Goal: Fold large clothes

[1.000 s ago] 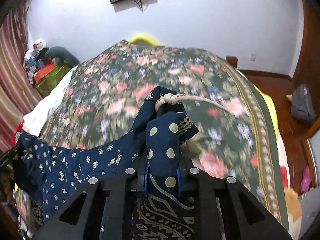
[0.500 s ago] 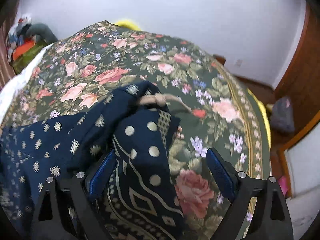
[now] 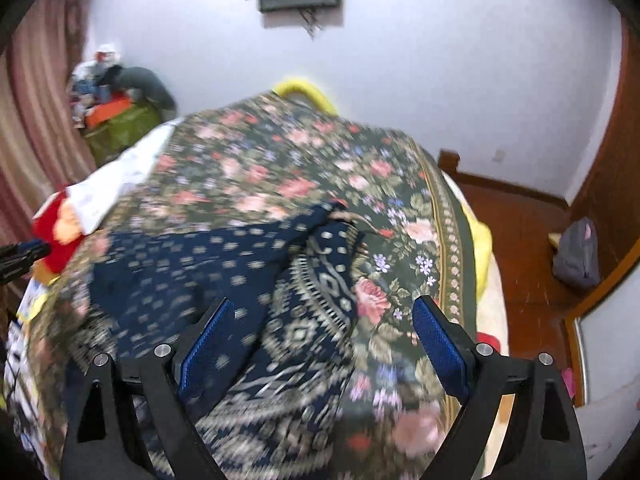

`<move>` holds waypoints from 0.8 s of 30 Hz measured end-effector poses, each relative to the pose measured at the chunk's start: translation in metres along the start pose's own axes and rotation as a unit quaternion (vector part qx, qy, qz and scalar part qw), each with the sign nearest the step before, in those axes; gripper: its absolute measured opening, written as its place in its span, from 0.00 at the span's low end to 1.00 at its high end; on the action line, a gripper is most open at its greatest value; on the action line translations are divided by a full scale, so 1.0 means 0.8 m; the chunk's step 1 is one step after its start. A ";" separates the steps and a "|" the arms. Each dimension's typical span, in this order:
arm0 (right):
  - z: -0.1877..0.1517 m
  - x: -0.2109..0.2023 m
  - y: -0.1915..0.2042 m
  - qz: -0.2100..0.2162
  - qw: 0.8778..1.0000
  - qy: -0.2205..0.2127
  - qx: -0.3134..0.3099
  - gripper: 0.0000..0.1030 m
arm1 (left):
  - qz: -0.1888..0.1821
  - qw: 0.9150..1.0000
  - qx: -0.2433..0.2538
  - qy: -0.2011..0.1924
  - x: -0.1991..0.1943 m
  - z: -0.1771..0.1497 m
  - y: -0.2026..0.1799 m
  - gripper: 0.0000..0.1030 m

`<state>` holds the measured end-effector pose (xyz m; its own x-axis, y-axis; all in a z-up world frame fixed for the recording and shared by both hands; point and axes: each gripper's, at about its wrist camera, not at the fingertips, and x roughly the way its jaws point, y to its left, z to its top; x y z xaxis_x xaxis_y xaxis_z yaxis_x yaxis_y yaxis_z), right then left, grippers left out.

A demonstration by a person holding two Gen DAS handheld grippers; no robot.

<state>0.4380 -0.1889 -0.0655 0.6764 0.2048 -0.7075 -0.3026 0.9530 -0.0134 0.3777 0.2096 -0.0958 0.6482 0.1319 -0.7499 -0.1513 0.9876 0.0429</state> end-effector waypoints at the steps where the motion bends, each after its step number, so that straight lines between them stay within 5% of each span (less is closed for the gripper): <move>1: -0.003 -0.019 0.006 0.006 1.000 -0.005 -0.004 0.88 | -0.007 1.000 0.003 -0.008 -0.020 -0.003 -0.004 0.48; 4: -0.025 -0.078 0.020 0.038 0.999 -0.016 0.004 0.99 | -0.032 0.999 0.008 -0.027 -0.073 -0.023 -0.013 0.63; 6: -0.042 -0.102 0.028 0.052 0.999 -0.009 0.011 1.00 | -0.043 0.998 0.013 -0.038 -0.107 -0.040 -0.019 0.87; 8: -0.065 -0.121 0.035 0.072 0.997 0.010 0.022 1.00 | -0.047 0.998 0.014 -0.049 -0.135 -0.061 -0.025 0.95; 14: -0.134 -0.137 0.048 0.098 0.992 0.068 0.045 1.00 | -0.055 0.998 0.008 -0.028 -0.157 -0.129 -0.025 0.95; 20: -0.199 -0.117 0.057 0.098 0.985 0.135 0.032 1.00 | -0.061 0.994 -0.040 0.076 -0.106 -0.207 0.001 0.95; 24: -0.238 -0.091 0.055 0.111 0.975 0.184 0.052 1.00 | -0.078 0.980 -0.086 0.159 -0.053 -0.268 0.013 0.94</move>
<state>0.2473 -0.2041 -0.1492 0.3088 0.3330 -0.8909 -0.3317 0.9156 0.2273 0.1883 0.1962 -0.2052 0.4116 -0.0809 -0.9077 -0.2098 0.9609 -0.1808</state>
